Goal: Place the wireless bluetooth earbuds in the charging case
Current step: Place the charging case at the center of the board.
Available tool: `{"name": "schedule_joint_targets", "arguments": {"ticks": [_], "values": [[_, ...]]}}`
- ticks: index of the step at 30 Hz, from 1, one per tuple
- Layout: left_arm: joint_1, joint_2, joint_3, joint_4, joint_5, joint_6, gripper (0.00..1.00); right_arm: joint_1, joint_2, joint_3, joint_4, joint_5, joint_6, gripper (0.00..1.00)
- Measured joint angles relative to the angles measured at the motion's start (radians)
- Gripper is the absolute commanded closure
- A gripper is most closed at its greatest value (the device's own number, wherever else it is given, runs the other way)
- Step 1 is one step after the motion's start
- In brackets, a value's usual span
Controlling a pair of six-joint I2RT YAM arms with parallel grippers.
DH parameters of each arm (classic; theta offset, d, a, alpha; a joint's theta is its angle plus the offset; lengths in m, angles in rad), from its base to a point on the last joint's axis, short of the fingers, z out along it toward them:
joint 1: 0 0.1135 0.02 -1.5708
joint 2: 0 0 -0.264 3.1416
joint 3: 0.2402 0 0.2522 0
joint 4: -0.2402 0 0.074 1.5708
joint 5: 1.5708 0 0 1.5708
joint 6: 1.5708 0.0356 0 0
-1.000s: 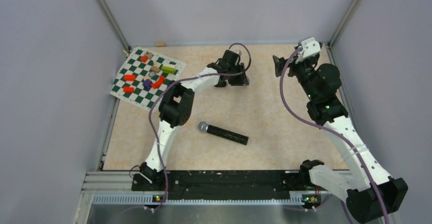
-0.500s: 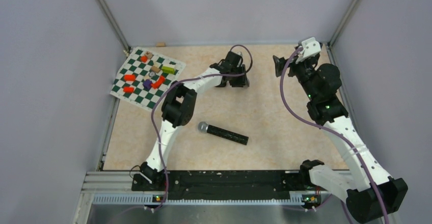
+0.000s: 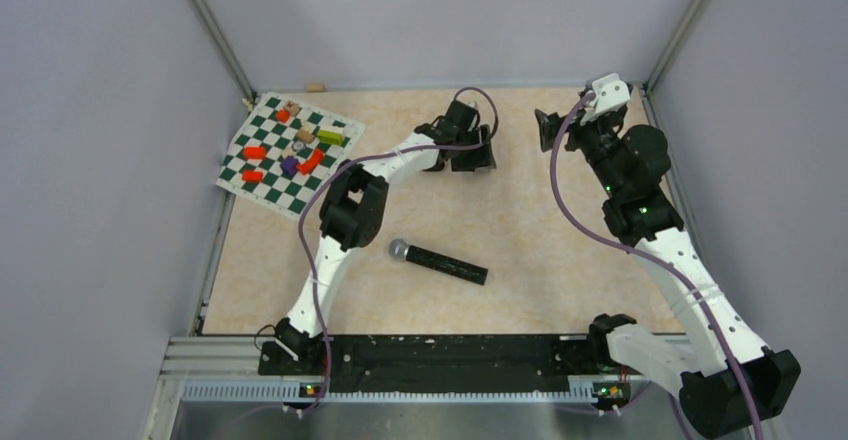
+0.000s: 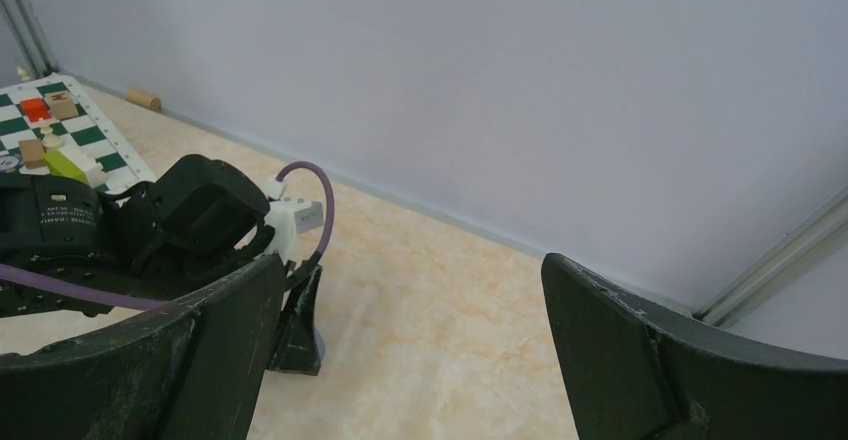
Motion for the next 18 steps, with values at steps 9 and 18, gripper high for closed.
{"name": "schedule_joint_targets", "arguments": {"ticks": [9, 18], "values": [[-0.006, 0.000, 0.000, 0.000, -0.008, 0.002, 0.32, 0.000, 0.000, 0.000, 0.000, -0.006, 0.000, 0.01], [-0.016, -0.021, -0.032, 0.014, -0.028, 0.017, 0.28, 0.000, 0.000, 0.000, -0.001, -0.008, 0.001, 0.01]]}}
